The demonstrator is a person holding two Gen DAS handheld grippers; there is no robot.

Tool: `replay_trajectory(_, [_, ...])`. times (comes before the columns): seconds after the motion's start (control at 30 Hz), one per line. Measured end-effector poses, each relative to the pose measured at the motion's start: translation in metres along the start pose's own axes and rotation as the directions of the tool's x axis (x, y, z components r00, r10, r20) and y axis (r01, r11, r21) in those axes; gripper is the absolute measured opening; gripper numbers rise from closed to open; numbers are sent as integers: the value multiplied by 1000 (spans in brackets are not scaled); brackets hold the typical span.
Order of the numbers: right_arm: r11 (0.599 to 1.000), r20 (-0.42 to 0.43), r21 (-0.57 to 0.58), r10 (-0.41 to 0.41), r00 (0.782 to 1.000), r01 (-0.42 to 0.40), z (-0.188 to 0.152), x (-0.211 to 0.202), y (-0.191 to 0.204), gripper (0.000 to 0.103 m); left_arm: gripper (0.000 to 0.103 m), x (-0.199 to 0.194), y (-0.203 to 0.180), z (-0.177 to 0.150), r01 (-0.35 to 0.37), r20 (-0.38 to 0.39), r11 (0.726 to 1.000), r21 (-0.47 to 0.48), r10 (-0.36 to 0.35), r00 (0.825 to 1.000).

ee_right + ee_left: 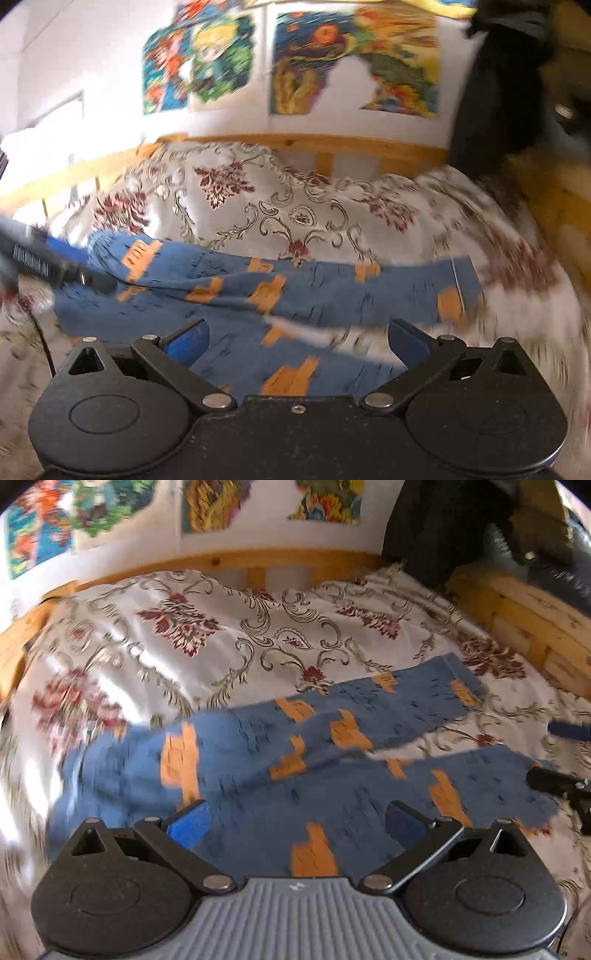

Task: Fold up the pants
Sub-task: 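Lower both tools to the pant leg hems and close on them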

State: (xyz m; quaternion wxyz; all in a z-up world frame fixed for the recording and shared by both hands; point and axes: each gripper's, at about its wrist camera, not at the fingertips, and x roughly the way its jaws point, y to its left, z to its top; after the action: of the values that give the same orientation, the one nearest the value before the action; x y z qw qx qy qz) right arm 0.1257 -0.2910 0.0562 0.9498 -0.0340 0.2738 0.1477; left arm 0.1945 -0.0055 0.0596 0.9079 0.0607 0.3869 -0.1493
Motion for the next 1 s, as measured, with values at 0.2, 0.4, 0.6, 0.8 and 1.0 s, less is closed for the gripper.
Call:
replay_trajectory(0.2, [980,-105,-106,157,982,-168,55,97,-51,102,103,59,64,70,-57,-8,995,79,58,998])
replay_trajectory(0.4, [925,-232,-273,205,951,-266,94,213,-63,102,103,139,110,113,37,-90,993,114,-27,996])
replay_trajectory(0.6, [900,-393,-301,183,901,-314,104,302,-79,91,91,215,114,123,181,-243,975,131,-146,959])
replay_trajectory(0.8, [871,-519,-269,229,824,-412,96,339,-88,87,83,248,107,112,217,-355,950,223,-128,926])
replay_trajectory(1.0, [852,-493,-277,271,826,-445,93,328,-81,41,22,240,92,107,187,-346,943,277,-84,934])
